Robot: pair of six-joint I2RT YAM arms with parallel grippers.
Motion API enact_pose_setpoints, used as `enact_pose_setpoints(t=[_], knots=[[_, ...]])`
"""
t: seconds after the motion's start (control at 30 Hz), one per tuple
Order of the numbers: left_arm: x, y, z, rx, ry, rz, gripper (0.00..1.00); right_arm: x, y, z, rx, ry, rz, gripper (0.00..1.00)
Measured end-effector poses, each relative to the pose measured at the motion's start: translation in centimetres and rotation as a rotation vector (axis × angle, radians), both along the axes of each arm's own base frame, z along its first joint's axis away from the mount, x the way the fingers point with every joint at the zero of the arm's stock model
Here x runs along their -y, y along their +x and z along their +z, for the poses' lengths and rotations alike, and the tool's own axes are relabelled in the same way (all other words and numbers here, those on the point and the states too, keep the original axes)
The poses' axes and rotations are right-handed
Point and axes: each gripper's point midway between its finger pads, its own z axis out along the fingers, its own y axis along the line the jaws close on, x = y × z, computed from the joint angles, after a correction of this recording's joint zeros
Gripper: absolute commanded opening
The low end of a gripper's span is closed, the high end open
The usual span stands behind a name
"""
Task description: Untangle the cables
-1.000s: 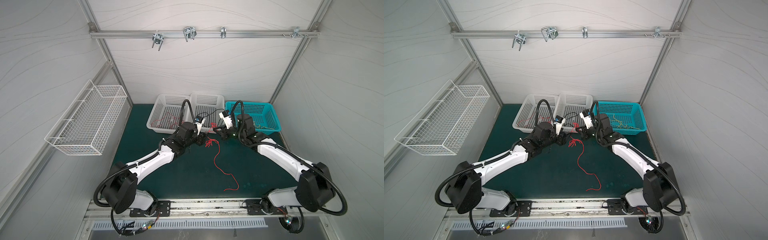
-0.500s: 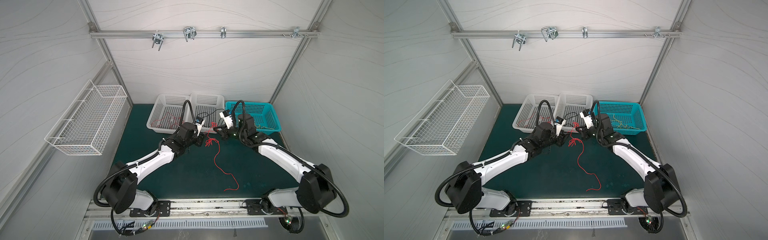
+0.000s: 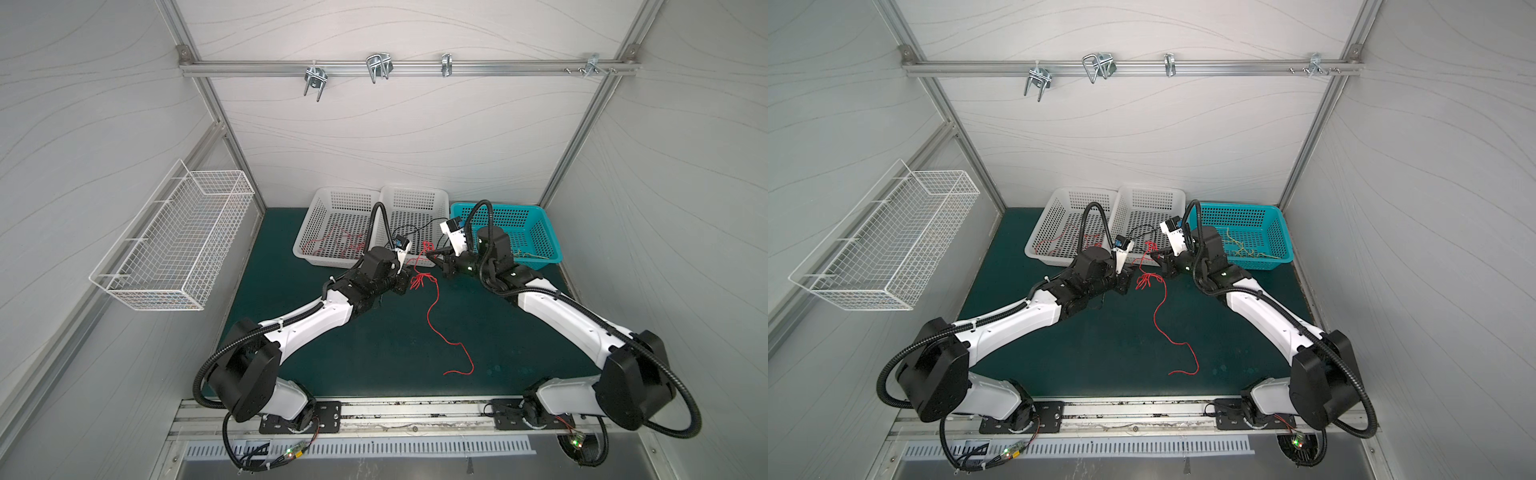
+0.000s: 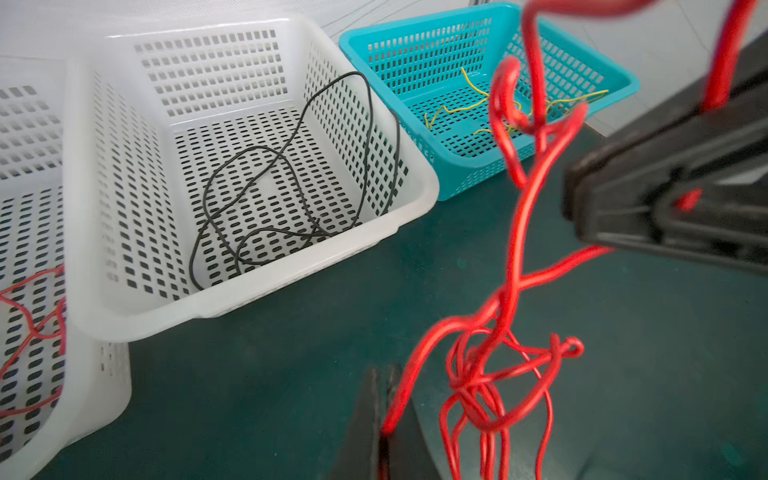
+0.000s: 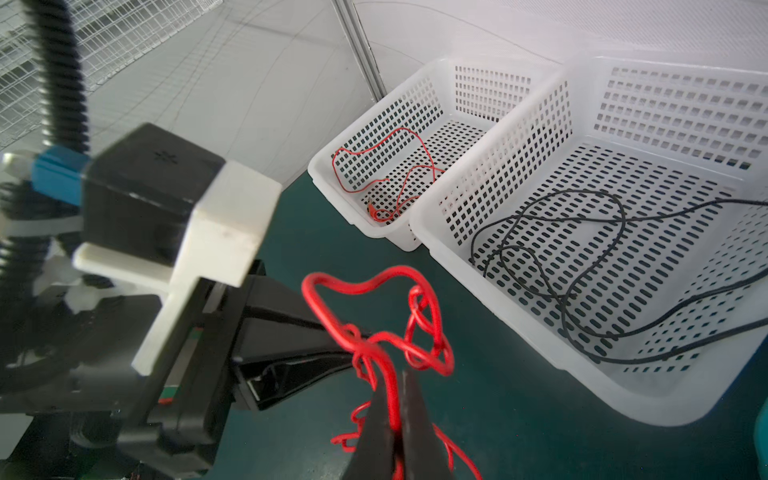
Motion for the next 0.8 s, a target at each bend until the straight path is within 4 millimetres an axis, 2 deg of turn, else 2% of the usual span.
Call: enact_pose_setpoints(t=[0.07, 0.2, 0.3, 0.5, 0.8], knots=[[-0.5, 0.5, -0.1, 0.003, 0.005, 0.041, 0.00, 0.1, 0.3, -0.5, -0.010, -0.011, -0.014, 0.24], [-1.3, 1.5, 0.1, 0.016, 0.012, 0.113, 0.00, 0.5, 0.6, -1.2, -0.018, -0.032, -0.043, 0.42], [-1.5, 1.9, 0.2, 0.020, 0.010, 0.136, 0.00, 0.9, 0.5, -2.4, -0.033, -0.053, -0.062, 0.51], [-1.6, 2.0, 0.2, 0.018, 0.001, 0.149, 0.00, 1.9, -0.6, -6.4, -0.100, -0.110, -0.074, 0.54], [-1.6, 1.9, 0.5, 0.022, -0.006, 0.149, 0.00, 1.3, 0.1, -9.6, -0.186, -0.101, -0.087, 0.54]])
